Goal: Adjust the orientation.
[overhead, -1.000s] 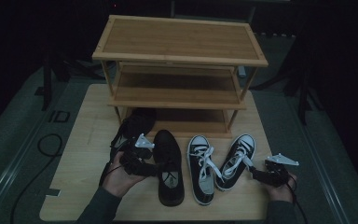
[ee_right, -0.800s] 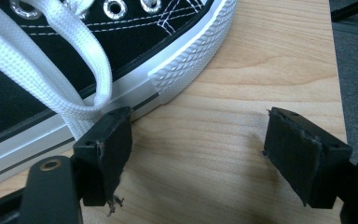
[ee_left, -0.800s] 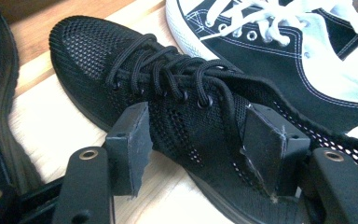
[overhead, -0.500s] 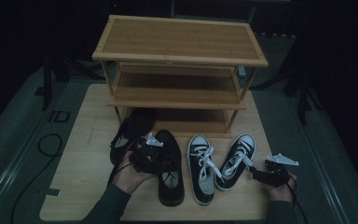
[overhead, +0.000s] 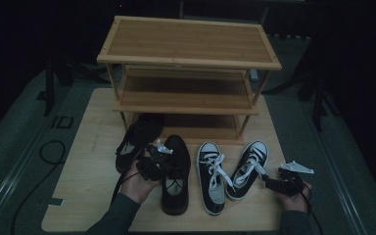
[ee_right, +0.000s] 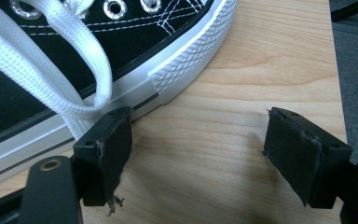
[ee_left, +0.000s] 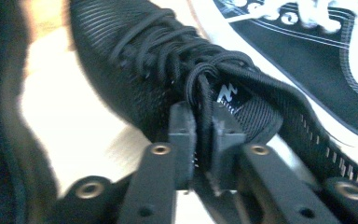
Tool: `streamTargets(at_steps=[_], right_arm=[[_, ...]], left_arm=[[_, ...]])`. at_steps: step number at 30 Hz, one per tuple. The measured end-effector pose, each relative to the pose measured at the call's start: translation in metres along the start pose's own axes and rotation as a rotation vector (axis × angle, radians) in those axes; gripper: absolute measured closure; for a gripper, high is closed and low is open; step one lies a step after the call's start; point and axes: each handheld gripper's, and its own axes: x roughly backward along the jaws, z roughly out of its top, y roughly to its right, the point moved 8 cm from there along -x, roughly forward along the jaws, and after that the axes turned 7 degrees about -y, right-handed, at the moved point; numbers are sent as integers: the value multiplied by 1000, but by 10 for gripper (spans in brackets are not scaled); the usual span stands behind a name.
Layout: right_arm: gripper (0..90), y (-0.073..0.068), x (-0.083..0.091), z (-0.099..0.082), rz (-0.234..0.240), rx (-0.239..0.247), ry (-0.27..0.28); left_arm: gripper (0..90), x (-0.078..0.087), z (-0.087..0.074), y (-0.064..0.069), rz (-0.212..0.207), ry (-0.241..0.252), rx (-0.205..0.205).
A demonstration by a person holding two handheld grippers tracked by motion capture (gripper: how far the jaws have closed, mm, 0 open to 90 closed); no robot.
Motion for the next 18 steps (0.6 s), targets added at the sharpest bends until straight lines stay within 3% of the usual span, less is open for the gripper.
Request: streamTargets(at_steps=[2,3,8,15,18], right_arm=[[230,0,0,0,0,0,0],[230,0,0,0,0,0,0],[230,0,0,0,0,0,0],[230,0,0,0,0,0,0],[230,0,0,0,0,-1,1]], left_arm=[[853,0,0,0,0,0,0],[861,2,1,-11,15,2,-10],[868,1,5,-23,33,22,-36],[871,1,14,-35,30,61,-33],[872,1,21,-47,52,82,-23]])
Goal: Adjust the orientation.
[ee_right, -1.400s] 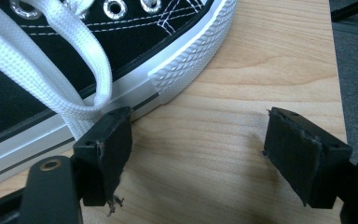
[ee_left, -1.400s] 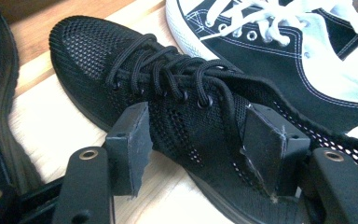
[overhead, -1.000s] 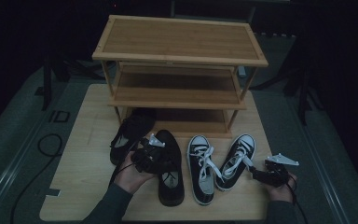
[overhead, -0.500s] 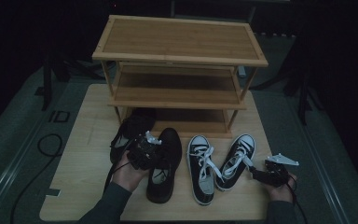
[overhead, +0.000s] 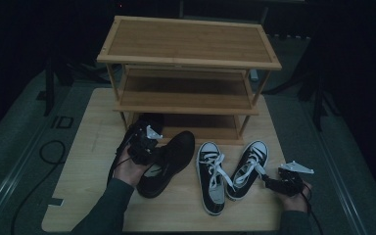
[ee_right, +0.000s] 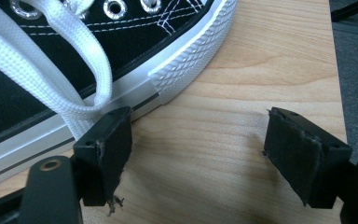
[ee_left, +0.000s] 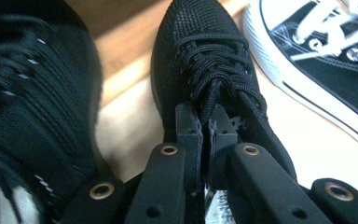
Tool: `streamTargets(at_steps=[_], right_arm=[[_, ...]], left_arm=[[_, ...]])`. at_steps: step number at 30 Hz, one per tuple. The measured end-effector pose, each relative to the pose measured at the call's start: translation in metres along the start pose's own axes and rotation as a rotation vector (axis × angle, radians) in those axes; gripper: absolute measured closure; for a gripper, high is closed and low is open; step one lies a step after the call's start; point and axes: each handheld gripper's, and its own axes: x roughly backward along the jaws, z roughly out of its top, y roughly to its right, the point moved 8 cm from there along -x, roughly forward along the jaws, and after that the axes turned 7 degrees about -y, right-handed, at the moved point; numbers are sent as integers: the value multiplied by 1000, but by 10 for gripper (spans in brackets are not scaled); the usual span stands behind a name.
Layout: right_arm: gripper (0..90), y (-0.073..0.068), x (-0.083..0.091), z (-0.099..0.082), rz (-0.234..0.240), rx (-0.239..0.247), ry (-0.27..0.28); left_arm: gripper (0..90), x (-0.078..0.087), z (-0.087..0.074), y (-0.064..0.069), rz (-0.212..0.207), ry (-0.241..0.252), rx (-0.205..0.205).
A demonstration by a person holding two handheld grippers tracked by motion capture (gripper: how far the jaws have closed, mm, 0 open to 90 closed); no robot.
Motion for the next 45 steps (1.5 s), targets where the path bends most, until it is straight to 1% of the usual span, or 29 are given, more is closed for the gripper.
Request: streamTargets(at_steps=[1,2,3,4,5,6,9,11,14,15,16,17,18,19,22,23,28,30,32,33,34,35,36,37,38,39,41,43,45], right_arm=[[230,0,0,0,0,0,0],[230,0,0,0,0,1,0],[230,0,0,0,0,1,0],[230,0,0,0,0,1,-1],[230,0,0,0,0,1,-1],[230,0,0,0,0,1,0],[230,0,0,0,0,3,-1],[230,0,0,0,0,2,0],[230,0,0,0,0,2,-1],[230,0,0,0,0,1,-1],[230,0,0,0,0,1,-1],[230,0,0,0,0,1,-1],[230,0,0,0,0,1,-1],[230,0,0,0,0,1,-1],[230,0,0,0,0,1,-1],[230,0,0,0,0,1,-1],[230,0,0,0,0,1,-1],[230,0,0,0,0,1,-1],[230,0,0,0,0,1,-1],[230,0,0,0,0,1,-1],[230,0,0,0,1,1,-1],[230,0,0,0,1,1,-1],[230,0,0,0,1,1,-1],[230,0,0,0,1,1,-1],[230,0,0,0,1,1,-1],[230,0,0,0,1,2,-1],[230,0,0,0,1,2,-1],[230,0,0,0,2,2,-1],[230,0,0,0,2,2,-1]], left_arm=[[872,0,0,0,0,0,0],[872,0,3,-6,3,15,7],[871,0,3,-6,3,15,7],[871,-1,5,-10,9,38,15],[871,-1,5,-10,9,38,15],[871,-2,7,-15,17,45,25],[871,-4,8,-17,16,51,33],[872,-8,10,-24,24,63,44],[871,-9,11,-28,33,72,53],[871,-10,12,-31,43,79,60],[871,-10,12,-31,43,79,60],[871,-9,11,-35,57,80,69],[871,-9,11,-35,57,80,69],[870,-9,9,-38,70,86,81],[870,-9,7,-39,83,92,86],[869,-9,5,-39,91,91,77],[863,-9,4,-40,93,87,77],[854,-9,4,-39,99,87,78],[821,-8,3,-39,108,83,74],[821,-7,2,-38,142,85,65],[736,-6,1,-38,150,87,63],[736,-4,0,-38,165,90,63],[669,0,-2,-39,195,91,56],[635,0,-2,-39,195,91,56],[635,2,-3,-40,213,92,62],[578,4,-3,-41,221,90,72],[503,7,-5,-43,202,100,97],[417,8,-7,-47,219,103,109],[366,9,-9,-49,215,97,119]])
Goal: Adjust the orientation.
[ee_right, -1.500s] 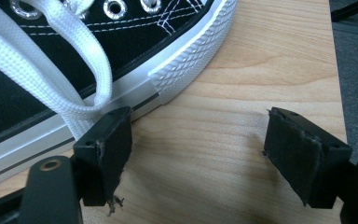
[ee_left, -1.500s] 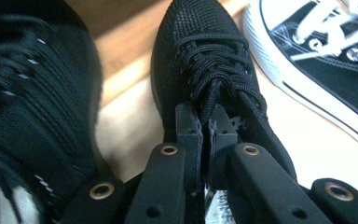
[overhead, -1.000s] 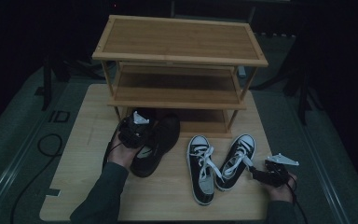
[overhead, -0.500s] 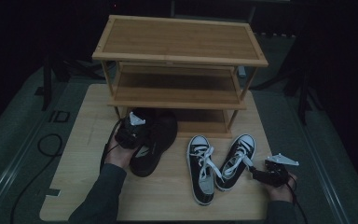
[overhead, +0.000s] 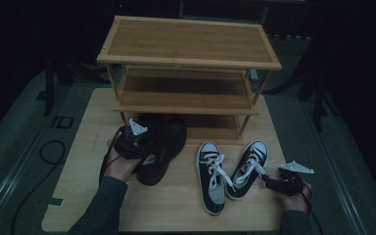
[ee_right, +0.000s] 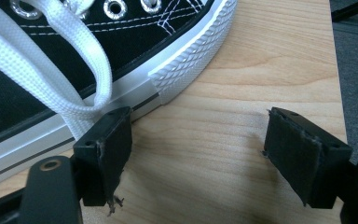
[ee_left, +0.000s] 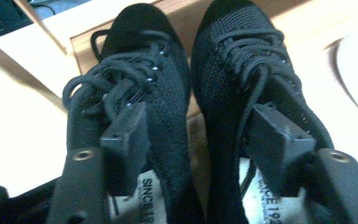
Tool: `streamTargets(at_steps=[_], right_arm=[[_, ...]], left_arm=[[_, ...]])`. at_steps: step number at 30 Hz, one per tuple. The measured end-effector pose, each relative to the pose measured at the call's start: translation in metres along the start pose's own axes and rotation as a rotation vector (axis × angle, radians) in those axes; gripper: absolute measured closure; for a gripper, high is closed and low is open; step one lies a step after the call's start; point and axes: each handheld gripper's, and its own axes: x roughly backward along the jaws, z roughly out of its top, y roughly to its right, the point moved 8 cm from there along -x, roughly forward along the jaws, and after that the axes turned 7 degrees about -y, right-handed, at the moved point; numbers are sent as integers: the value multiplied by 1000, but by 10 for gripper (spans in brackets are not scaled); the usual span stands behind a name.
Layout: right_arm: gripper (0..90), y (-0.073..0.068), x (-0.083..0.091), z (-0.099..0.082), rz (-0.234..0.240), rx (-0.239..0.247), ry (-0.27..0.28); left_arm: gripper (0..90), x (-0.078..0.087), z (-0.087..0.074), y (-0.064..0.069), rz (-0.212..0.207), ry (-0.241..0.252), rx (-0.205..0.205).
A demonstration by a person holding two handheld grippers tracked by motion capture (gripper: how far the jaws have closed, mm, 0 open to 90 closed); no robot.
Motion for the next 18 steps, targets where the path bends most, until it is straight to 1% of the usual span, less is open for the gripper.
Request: streamTargets(at_steps=[2,4,6,8,11,14,17,18], right_arm=[[230,0,0,0,0,0,0],[230,0,0,0,0,0,0],[230,0,0,0,0,1,0],[230,0,0,0,0,1,0],[230,0,0,0,0,1,0],[230,0,0,0,0,1,0],[230,0,0,0,0,1,0],[230,0,0,0,-1,1,0]], left_arm=[[320,0,-1,-2,0,-10,12],[293,-1,-2,-5,-11,-18,25],[270,-3,-5,-5,-38,-35,39],[247,-5,-7,-7,-38,-52,49],[239,-6,-9,-7,-61,-58,64],[239,-5,-7,-7,-96,-66,75],[226,-5,-7,-7,-106,-68,77],[211,-6,-8,-7,-120,-81,82]])
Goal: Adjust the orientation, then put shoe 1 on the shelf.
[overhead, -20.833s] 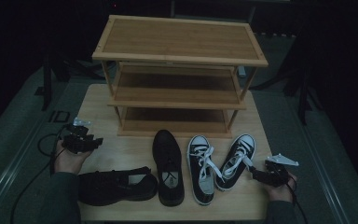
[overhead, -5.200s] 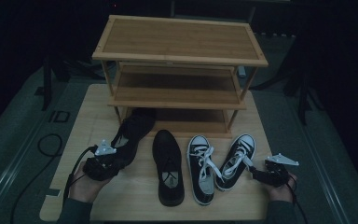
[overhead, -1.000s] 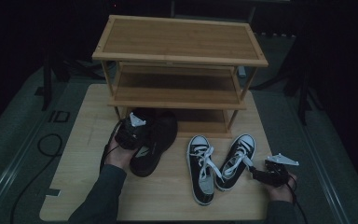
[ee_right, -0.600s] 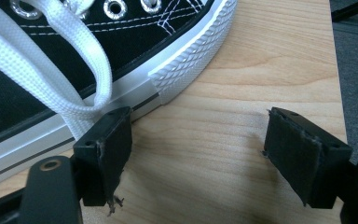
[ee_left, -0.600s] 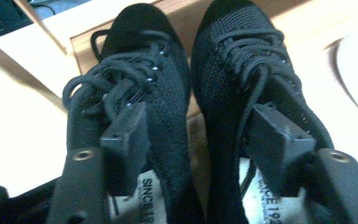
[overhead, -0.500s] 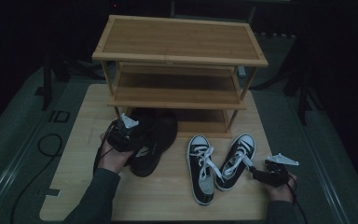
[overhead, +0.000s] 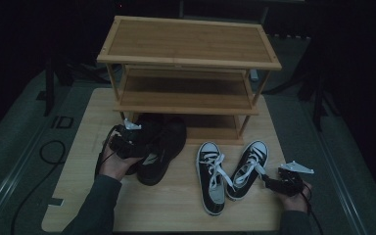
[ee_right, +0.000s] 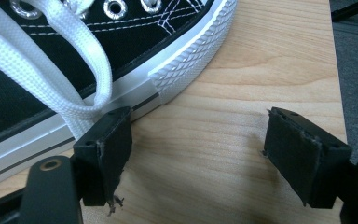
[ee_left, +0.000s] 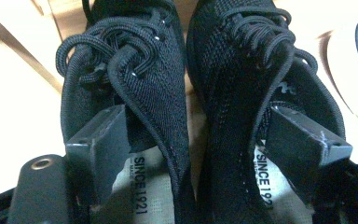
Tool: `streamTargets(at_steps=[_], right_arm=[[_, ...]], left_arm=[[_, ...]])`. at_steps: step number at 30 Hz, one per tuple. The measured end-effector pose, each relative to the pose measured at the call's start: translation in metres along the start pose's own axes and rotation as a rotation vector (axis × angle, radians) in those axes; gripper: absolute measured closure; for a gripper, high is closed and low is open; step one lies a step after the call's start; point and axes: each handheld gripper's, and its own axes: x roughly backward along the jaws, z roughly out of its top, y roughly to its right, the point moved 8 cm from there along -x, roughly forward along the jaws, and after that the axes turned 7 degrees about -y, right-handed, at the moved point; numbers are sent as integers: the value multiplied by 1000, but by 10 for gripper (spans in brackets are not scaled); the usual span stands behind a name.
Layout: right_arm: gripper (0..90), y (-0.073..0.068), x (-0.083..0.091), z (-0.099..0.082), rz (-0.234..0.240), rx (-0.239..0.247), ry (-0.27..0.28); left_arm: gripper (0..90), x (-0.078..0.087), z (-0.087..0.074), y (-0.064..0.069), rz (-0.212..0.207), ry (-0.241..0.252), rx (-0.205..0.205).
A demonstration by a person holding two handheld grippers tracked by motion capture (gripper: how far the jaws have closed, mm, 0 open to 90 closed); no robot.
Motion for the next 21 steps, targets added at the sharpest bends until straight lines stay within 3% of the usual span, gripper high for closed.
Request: streamTargets(at_steps=[7,11,21], right_arm=[[230,0,0,0,0,0,0],[230,0,0,0,0,0,0],[230,0,0,0,0,0,0]], left_arm=[[190,-6,0,0,-34,-33,-19],[289,-8,0,-3,-32,-38,-13],[461,-10,0,-6,-110,-66,9]])
